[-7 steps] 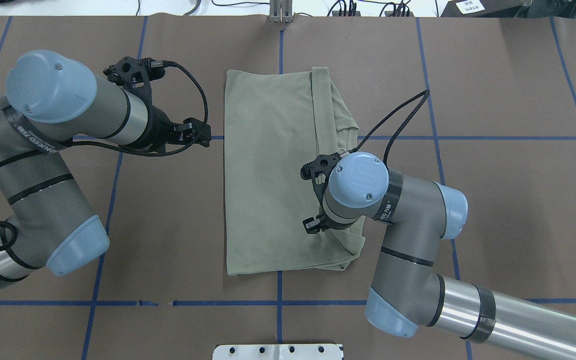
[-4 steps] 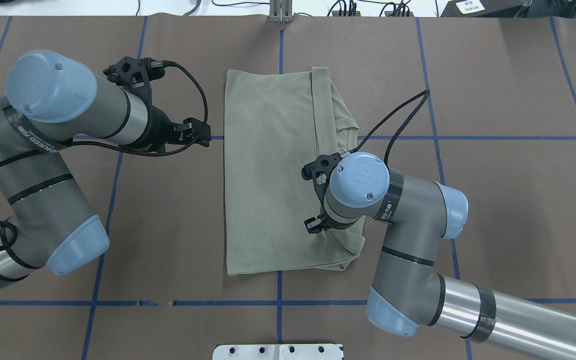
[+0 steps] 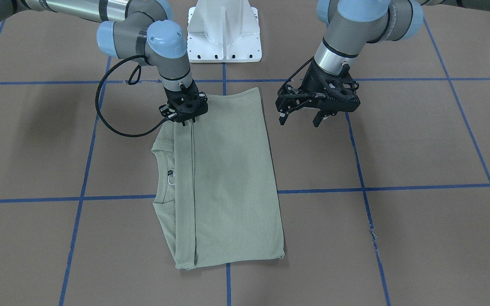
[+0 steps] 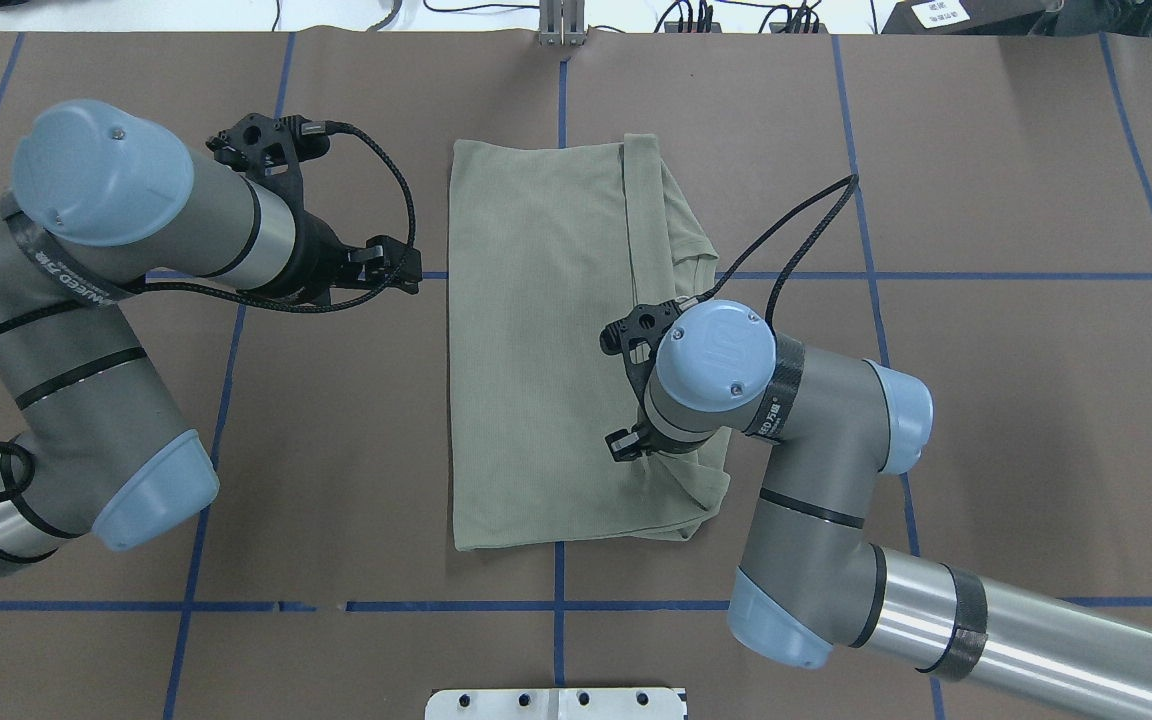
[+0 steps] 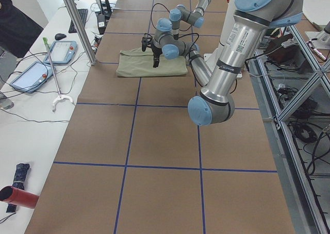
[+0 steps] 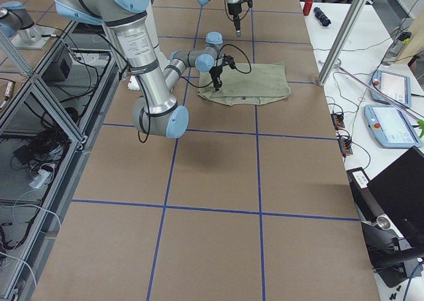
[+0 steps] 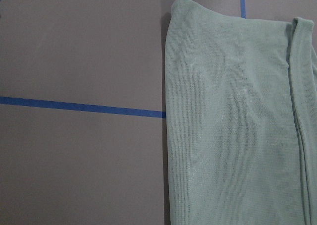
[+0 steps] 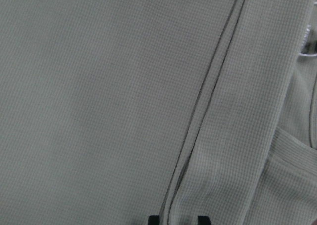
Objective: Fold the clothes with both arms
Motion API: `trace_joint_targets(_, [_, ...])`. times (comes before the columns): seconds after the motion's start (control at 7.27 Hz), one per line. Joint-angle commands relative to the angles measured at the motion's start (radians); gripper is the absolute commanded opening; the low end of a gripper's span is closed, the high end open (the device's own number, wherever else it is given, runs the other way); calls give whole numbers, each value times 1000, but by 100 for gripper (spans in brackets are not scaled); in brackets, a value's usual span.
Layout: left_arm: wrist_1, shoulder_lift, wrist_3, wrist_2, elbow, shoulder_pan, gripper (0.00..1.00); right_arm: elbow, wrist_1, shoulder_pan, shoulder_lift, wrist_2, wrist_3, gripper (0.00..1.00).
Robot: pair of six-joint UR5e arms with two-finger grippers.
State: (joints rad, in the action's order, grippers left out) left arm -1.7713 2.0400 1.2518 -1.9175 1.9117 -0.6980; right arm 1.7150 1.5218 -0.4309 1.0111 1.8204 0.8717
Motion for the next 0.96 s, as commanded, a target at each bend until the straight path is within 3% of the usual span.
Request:
trace_joint_targets(0.0, [0, 0, 0, 0, 0, 0, 100, -5, -2, 3, 0, 0, 0, 35])
trace_joint_targets(0.28, [1, 0, 0, 0, 0, 0, 100, -6, 0, 14, 3, -1, 3, 34])
trace_joint_targets(0.41, [1, 0, 0, 0, 0, 0, 100, -5, -2, 14, 3, -1, 0, 24])
trace_joint_targets(0.55, [1, -1, 0, 0, 1, 0, 99, -5, -2, 14, 3, 0, 0, 0])
trace_joint_targets(0.83, [1, 0, 0, 0, 1, 0, 99, 17, 0, -6, 24, 13, -2, 0])
